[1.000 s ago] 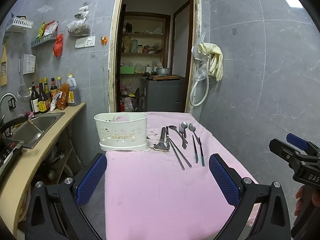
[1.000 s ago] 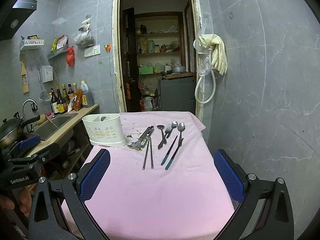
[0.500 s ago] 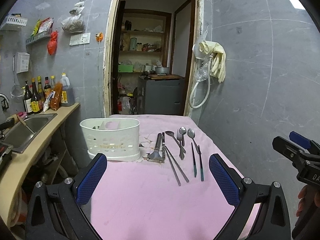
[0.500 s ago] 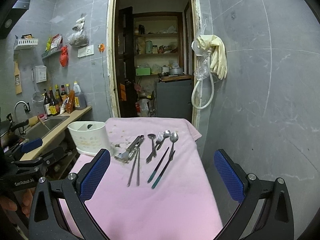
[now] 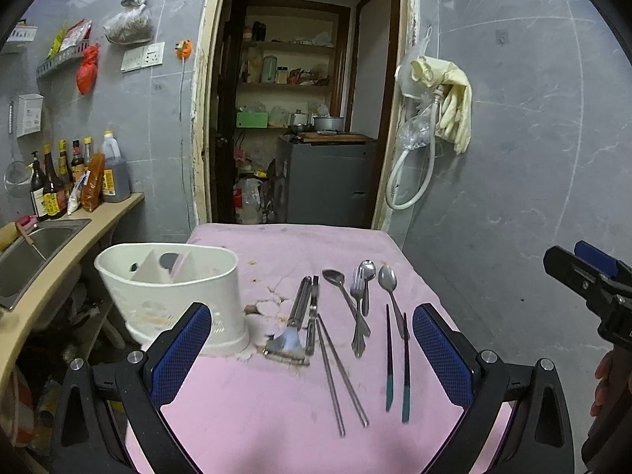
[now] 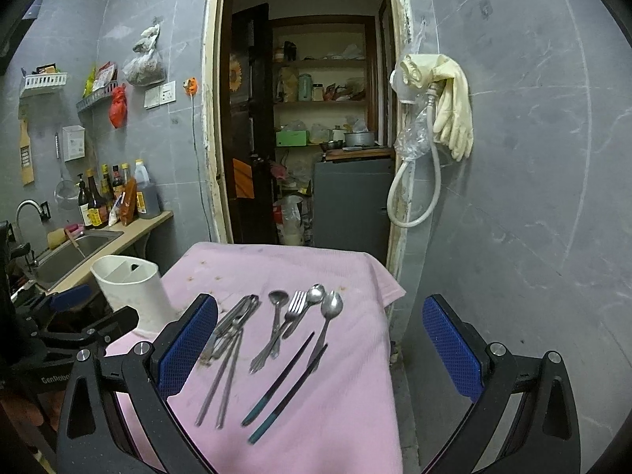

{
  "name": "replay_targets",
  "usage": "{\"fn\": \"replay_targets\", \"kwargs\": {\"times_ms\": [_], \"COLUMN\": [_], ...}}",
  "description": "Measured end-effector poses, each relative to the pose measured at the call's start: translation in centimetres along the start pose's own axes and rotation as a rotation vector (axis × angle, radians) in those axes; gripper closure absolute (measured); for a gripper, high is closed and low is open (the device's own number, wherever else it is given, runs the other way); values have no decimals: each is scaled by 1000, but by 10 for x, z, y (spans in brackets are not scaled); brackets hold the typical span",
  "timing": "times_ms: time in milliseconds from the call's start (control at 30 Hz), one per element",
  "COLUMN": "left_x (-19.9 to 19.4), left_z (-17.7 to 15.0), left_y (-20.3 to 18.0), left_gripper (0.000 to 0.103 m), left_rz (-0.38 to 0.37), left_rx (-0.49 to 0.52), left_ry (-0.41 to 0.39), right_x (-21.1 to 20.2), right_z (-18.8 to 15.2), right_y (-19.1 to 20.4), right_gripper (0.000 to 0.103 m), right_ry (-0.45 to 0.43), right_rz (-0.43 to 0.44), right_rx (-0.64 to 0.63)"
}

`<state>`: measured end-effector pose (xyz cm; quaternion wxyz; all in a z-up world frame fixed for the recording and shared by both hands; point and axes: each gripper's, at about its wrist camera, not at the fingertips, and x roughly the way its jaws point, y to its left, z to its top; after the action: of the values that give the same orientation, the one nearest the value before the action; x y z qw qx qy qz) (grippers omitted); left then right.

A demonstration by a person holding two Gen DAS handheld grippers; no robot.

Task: Organize utensils
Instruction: 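Move both tools toward the utensils, right tool over a silver spoon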

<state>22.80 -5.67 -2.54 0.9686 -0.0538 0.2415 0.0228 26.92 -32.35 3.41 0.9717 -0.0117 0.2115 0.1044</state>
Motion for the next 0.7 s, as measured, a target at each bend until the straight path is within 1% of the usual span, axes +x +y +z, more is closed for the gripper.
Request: {"fn": "replay_targets", "kwargs": {"times_ms": [333, 567, 700], "left_x": [73, 122, 148], "left_z": [14, 15, 15], "left_y": [-24, -32, -32], "left_gripper": [0, 1, 4], "left_rz": [16, 17, 10], "left_rx": [29, 30, 24], "left_ry": [35, 91, 118], "right_x": [86, 142, 173], "right_z": [6, -2, -9], "right_y": [-29, -42, -47], "right_gripper": [1, 1, 1], "right_ry": [41, 84, 114], "right_rz": [52, 104, 133], "right_rx": [-11, 1, -2]}}
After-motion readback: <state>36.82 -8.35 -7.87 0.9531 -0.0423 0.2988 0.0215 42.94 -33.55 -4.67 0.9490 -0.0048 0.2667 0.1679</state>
